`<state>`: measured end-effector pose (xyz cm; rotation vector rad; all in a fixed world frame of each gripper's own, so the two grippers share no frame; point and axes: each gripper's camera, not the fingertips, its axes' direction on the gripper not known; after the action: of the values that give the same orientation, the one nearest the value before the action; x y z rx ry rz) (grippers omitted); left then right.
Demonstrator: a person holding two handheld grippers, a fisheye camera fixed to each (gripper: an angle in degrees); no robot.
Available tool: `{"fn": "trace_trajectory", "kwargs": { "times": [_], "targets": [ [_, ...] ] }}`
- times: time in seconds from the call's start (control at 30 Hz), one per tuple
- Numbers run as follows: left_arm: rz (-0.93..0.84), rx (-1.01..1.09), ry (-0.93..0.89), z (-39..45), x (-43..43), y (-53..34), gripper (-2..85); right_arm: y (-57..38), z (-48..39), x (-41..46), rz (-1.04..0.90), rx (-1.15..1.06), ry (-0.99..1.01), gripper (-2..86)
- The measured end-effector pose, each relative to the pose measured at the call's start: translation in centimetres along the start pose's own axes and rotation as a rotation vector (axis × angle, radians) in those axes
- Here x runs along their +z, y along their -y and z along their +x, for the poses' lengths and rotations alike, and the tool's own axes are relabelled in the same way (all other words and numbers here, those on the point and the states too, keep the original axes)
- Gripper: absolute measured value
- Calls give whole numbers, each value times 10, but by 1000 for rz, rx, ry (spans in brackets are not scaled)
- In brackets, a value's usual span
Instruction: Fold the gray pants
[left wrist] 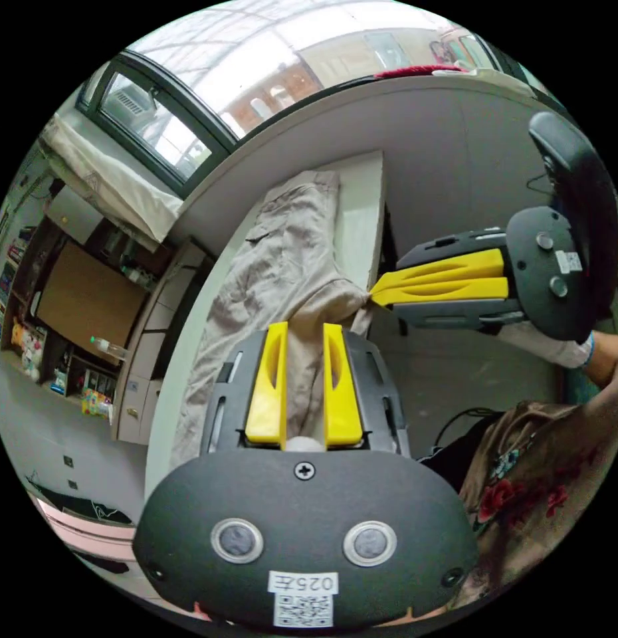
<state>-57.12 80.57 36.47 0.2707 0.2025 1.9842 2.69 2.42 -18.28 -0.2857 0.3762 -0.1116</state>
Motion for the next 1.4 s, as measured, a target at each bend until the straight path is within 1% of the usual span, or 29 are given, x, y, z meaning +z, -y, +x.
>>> {"fn": "trace_trajectory", "kwargs": {
  "times": [0.1,0.17,0.23,0.3,0.33,0.43,0.53,0.6,0.63,0.73,0.8,0.83,0.87,0.9,0.93,1.0,1.07,1.1,1.13,1.17,1.2,1.23,1.27,1.3,1.33,1.37,1.4],
  "targets": [
    [8,-51,-61,-9,6,-6,24,-3,3,2,5,11,6,-8],
    [36,-127,-109,-21,7,-13,1,-6,6,4,4,21,29,-7],
    [63,-235,-203,-40,14,-22,-6,-9,8,7,9,24,62,0],
    [84,-315,-285,-55,20,-30,-8,-10,14,1,66,65,94,14],
    [124,-362,-335,-64,20,-36,-9,-9,19,-1,94,80,116,56],
    [219,-436,-448,-84,17,-53,-9,4,29,11,76,102,163,116],
    [296,-456,-537,-99,10,-66,-9,14,32,35,47,108,218,134],
    [329,-440,-594,-104,6,-72,-9,20,29,49,27,99,206,129],
    [332,-435,-617,-106,4,-75,-9,22,27,54,22,104,160,98],
    [295,-412,-631,-106,4,-79,-9,13,21,47,91,118,92,44],
    [272,-406,-644,-105,6,-83,-9,2,13,52,53,112,53,39],
    [269,-405,-698,-106,9,-86,-9,-7,7,60,6,112,28,36],
    [271,-410,-736,-108,11,-89,-9,-13,4,57,42,114,11,33],
    [282,-423,-818,-113,11,-94,-9,-23,-1,54,72,88,-9,28],
    [341,-423,-883,-119,5,-101,-9,-27,-5,51,82,49,-31,25],
    [420,-451,-887,-134,-7,-109,-9,-27,-4,42,122,36,-80,20],
    [410,-502,-788,-150,-14,-110,-9,-14,5,30,189,-6,-81,5],
    [369,-543,-663,-158,-15,-108,-9,1,17,23,249,-9,-104,-3],
    [303,-578,-538,-165,-13,-103,-9,21,36,21,303,-16,-83,-7],
    [273,-586,-485,-167,-12,-100,-9,33,46,24,314,-28,-61,-7],
    [222,-598,-405,-171,-9,-95,-9,62,69,37,299,-48,-33,-8],
    [184,-604,-368,-176,-5,-92,-9,91,94,60,267,-52,-40,-9],
    [161,-609,-359,-179,-2,-90,-9,105,106,76,237,-56,-46,-9],
    [120,-602,-389,-183,7,-86,-9,132,133,112,147,-53,-43,-9],
    [101,-568,-483,-184,17,-82,-9,156,162,154,46,-28,-21,-10],
    [94,-561,-544,-184,23,-81,-9,166,177,175,-9,-8,-6,-10],
    [84,-558,-652,-180,35,-79,-9,181,204,218,-107,37,17,-9]
  ]
}}
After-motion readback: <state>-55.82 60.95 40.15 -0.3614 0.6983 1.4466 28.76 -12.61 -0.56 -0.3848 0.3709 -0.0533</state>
